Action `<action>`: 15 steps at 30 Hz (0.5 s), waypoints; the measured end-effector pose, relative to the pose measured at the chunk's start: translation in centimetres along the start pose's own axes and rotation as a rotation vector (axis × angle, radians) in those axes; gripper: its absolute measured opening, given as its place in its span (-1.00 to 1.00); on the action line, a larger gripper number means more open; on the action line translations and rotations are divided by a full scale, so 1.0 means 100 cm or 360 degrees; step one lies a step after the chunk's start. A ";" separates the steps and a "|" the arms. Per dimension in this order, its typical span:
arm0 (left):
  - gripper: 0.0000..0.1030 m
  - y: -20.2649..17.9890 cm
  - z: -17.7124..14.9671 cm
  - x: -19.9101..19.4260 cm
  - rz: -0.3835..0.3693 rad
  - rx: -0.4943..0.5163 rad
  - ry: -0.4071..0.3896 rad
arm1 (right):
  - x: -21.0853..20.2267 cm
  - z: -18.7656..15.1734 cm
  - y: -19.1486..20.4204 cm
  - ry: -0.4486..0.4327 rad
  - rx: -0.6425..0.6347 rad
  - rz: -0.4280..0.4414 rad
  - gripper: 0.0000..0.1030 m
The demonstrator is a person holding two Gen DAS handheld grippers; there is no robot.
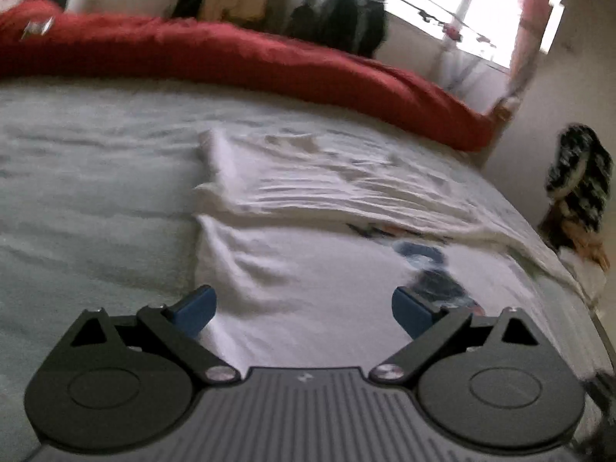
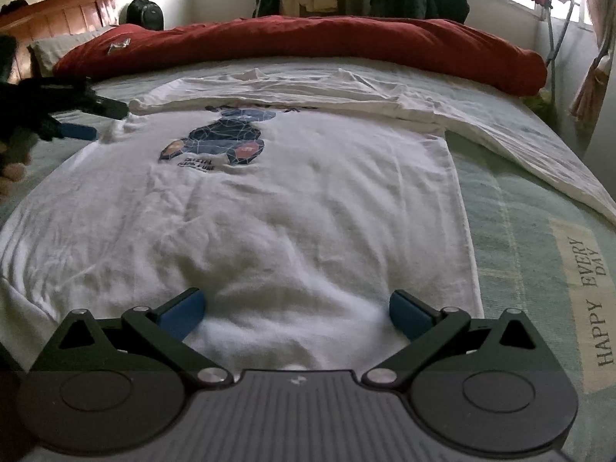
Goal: Fold clothes
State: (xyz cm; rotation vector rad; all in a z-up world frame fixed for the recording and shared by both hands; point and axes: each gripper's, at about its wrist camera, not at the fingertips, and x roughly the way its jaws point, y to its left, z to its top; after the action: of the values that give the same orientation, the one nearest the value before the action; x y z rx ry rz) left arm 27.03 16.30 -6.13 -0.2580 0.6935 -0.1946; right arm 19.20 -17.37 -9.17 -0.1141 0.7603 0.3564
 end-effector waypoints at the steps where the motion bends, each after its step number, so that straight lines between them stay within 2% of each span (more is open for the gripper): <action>1: 0.92 -0.008 -0.003 -0.007 -0.0041 0.0037 0.0009 | 0.000 0.000 0.000 -0.0003 0.0000 0.0001 1.00; 4: 0.93 -0.027 -0.018 -0.018 -0.0137 0.0101 0.0055 | 0.000 -0.001 0.000 -0.0014 0.0001 0.0004 1.00; 8: 0.93 -0.023 -0.036 -0.008 0.0037 0.0017 0.0176 | -0.001 -0.003 0.000 -0.0029 0.0001 0.0008 1.00; 15: 0.93 -0.043 -0.059 -0.048 0.0038 -0.0112 0.0026 | -0.003 -0.008 -0.005 -0.0080 -0.0037 0.0051 1.00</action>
State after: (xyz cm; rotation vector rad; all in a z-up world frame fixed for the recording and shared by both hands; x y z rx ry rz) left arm 19.23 12.44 -6.31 -0.3157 0.7203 -0.1500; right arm 18.63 -18.07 -9.59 -0.1146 0.7091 0.3974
